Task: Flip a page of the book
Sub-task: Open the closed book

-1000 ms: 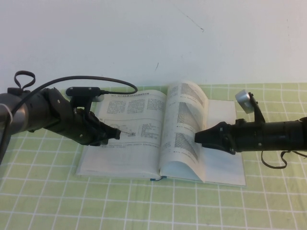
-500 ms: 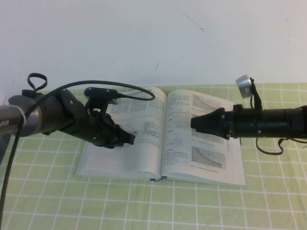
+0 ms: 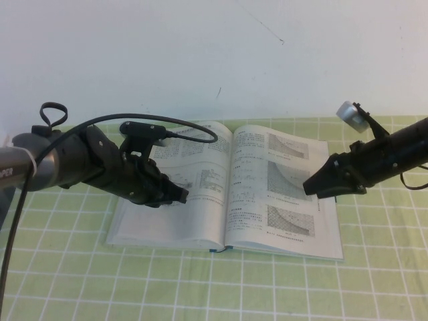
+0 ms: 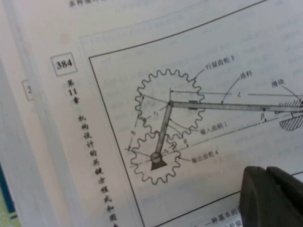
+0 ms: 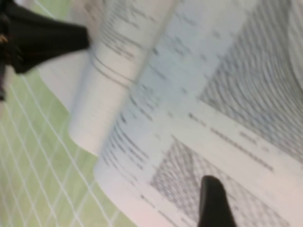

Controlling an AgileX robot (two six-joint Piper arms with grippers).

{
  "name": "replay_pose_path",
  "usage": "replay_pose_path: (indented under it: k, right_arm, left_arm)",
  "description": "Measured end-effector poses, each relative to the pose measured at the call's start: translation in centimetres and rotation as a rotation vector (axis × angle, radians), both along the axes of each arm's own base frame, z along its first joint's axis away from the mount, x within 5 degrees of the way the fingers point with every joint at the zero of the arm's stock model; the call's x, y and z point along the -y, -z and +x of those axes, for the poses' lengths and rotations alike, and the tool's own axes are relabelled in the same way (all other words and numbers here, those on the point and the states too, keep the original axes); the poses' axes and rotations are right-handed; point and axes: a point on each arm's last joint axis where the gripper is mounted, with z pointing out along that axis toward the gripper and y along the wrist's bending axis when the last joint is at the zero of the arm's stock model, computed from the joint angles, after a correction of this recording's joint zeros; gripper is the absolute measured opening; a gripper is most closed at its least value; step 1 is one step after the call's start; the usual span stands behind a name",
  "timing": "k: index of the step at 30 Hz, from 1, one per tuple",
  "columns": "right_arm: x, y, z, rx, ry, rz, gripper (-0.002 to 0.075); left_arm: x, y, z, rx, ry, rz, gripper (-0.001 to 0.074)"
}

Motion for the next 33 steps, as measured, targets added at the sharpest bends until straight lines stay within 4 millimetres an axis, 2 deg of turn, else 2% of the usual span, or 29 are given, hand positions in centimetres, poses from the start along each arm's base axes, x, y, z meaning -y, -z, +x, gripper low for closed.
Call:
replay_pose_path:
  k: [13,20,33]
  right_arm:
    - [0.9,1.1,-0.4,-0.038,-0.029,-0.159,0.0388]
    - [1.0,1.2,-0.3,-0.046,-0.008,-0.171,0.0388]
    - [-0.3,1.2,0.0,-0.017,0.018,-0.18,0.0388]
  left_arm:
    - [0.0,0.0,0.1,0.009,-0.002,0.004,-0.0004]
    - [0.0,0.0,0.1,0.011,-0.001,0.005,-0.0004]
    - [0.2,0.1,0.3,-0.001,-0.057,-0.05,-0.0004]
